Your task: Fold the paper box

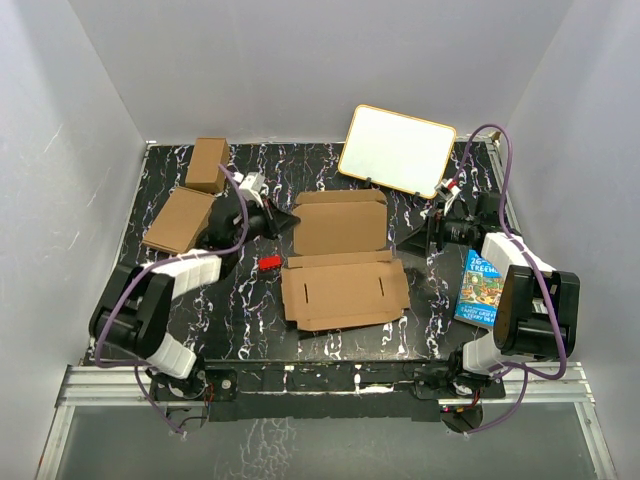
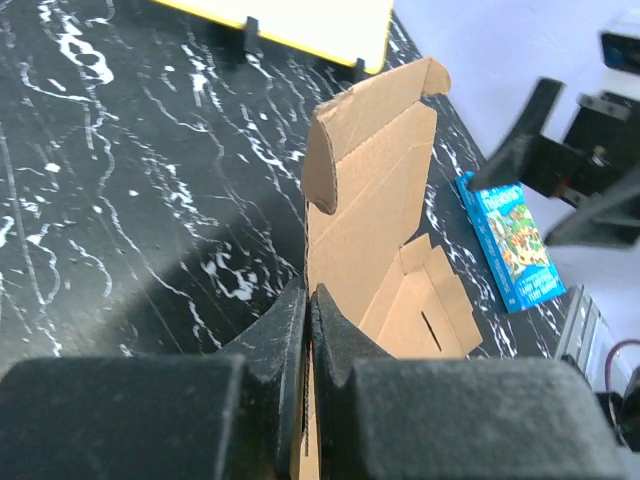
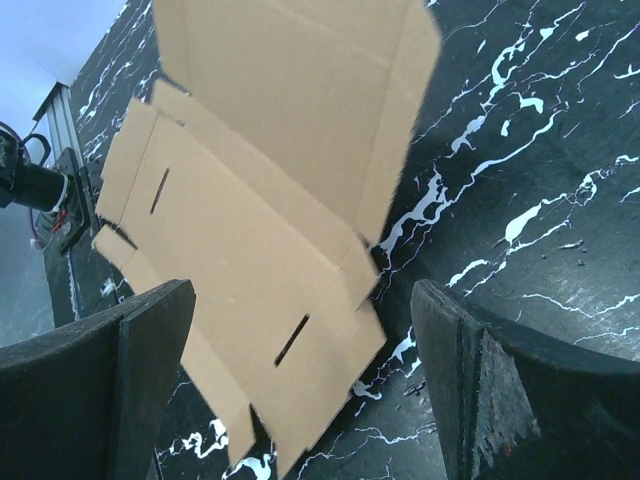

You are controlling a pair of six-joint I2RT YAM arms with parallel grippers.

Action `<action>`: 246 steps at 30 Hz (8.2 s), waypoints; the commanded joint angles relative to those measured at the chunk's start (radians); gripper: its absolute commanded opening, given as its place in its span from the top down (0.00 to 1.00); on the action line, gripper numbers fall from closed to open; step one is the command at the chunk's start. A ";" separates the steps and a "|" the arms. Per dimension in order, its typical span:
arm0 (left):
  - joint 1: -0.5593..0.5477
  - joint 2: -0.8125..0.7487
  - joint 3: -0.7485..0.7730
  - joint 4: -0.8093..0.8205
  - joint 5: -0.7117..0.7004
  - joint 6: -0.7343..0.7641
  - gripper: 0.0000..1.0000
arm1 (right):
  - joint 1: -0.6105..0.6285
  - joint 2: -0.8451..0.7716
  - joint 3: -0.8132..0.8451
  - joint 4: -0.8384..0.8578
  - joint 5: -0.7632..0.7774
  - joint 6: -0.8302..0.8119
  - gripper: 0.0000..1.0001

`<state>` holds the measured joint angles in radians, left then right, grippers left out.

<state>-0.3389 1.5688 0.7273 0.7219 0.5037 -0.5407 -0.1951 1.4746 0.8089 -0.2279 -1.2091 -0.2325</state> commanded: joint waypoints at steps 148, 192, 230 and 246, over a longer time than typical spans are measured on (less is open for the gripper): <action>-0.087 -0.013 0.484 -1.006 0.474 0.765 1.00 | 0.187 -0.002 0.195 -0.490 -0.130 -0.644 0.36; -0.014 -0.386 0.204 -0.706 0.389 0.617 1.00 | 0.005 -0.031 0.054 -0.058 0.064 -0.239 0.21; 0.005 -0.361 0.324 -0.824 0.471 0.468 1.00 | 0.002 -0.058 0.254 -0.478 -0.127 -0.587 0.40; 0.068 -0.392 0.253 -0.585 0.692 0.455 1.00 | 0.002 -0.066 0.570 -0.716 -0.076 -0.576 0.42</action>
<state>-0.2756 1.2446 1.0111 0.0311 1.1023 -0.0914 -0.1909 1.4071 1.3338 -0.9031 -1.2884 -0.8089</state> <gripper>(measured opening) 0.018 0.664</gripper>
